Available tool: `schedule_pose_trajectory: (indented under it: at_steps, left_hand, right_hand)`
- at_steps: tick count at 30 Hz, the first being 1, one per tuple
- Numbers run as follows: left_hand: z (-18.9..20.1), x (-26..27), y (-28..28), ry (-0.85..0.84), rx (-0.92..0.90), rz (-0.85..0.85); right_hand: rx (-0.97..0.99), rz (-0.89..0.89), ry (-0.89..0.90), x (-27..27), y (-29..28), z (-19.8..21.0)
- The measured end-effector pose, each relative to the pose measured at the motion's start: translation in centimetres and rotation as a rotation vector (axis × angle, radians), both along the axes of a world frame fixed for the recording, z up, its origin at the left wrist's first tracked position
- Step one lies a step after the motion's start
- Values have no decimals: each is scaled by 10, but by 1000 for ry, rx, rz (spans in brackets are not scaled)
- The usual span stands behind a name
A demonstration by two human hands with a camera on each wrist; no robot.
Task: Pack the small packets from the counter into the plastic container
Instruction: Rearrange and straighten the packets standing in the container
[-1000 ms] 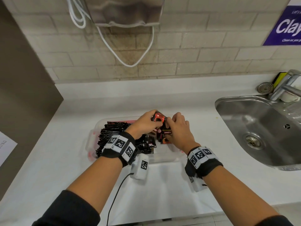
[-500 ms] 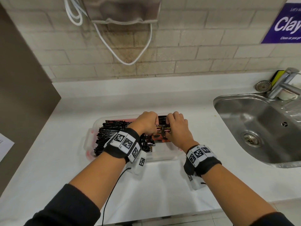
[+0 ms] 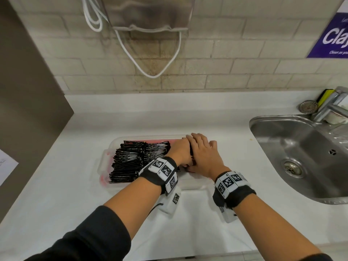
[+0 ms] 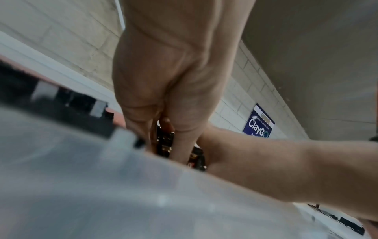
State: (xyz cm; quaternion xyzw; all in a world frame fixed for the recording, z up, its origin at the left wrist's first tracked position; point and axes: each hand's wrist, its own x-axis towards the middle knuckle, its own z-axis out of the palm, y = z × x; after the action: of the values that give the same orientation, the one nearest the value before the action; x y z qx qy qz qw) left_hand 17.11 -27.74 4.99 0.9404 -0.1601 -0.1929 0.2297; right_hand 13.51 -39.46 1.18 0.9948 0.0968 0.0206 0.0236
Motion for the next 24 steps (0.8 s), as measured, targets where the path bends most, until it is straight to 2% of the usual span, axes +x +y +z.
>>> schedule_pose_trajectory:
  at_steps: [3,6,9,13,17,24]
  left_hand:
    - [0,2,4,35,-13,53]
    - [6,8,12,154,-120,235]
    - [12,10,18,141,-197,341]
    - [14,5,18,191,-154,267]
    - [9,-5,13,254,-252,205]
    - [3,-7,10,303,-348,189]
  right_hand:
    - [-62,-3,19,2,1,-2]
    - [-61,7,42,4,-1,-6]
    - [-63,36,66,5,-2,-9]
    - [-145,80,88,5,-3,-9]
    - [-168,86,148,4,-2,-5]
    - [-37,60,142,4,0,1]
